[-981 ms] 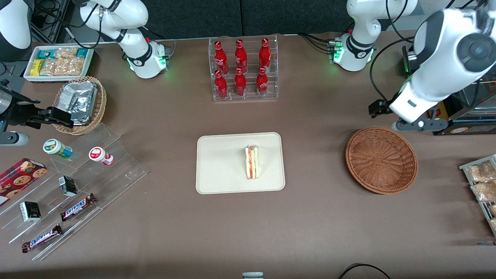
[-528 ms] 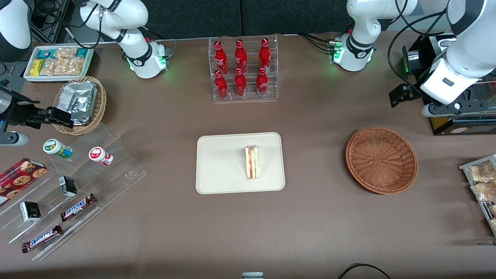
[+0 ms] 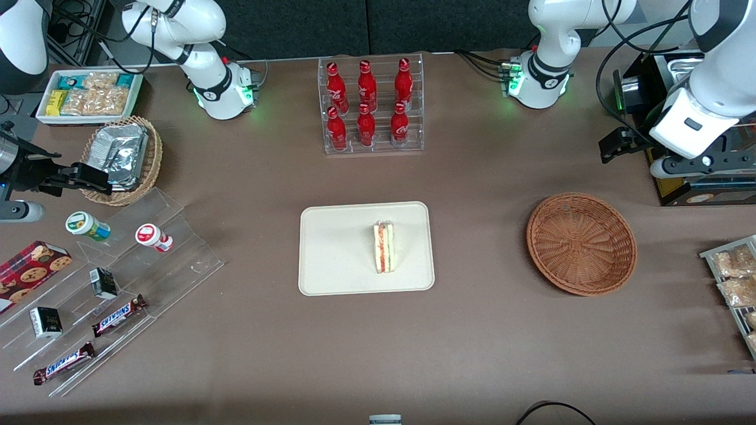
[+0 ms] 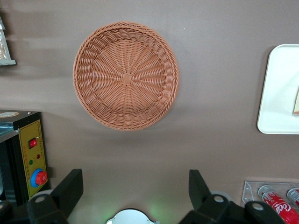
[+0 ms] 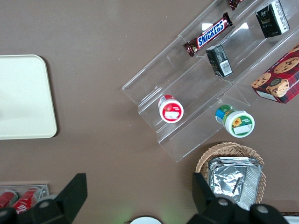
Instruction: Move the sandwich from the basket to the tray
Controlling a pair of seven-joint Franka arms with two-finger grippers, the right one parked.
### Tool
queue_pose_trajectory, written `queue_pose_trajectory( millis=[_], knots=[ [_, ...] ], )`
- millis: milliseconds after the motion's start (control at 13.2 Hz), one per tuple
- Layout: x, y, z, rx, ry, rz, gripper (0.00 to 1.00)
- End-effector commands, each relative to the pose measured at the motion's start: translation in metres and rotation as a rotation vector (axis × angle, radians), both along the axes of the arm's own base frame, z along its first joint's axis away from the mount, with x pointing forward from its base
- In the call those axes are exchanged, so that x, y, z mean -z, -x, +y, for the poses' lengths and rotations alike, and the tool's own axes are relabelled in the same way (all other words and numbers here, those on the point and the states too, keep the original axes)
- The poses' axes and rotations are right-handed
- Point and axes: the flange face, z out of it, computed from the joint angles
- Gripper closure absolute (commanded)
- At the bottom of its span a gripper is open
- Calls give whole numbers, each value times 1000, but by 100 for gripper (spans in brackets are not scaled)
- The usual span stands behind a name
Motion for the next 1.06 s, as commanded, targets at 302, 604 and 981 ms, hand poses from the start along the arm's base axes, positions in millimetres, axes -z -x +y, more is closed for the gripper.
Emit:
queue_pose_trajectory(
  millis=[302,604,981],
  knots=[
    [-45,11,5,45,-5,26,0],
    [-49,10,4,51,-4,24,0],
    [-47,13,2,89,1,44,0]
  ],
)
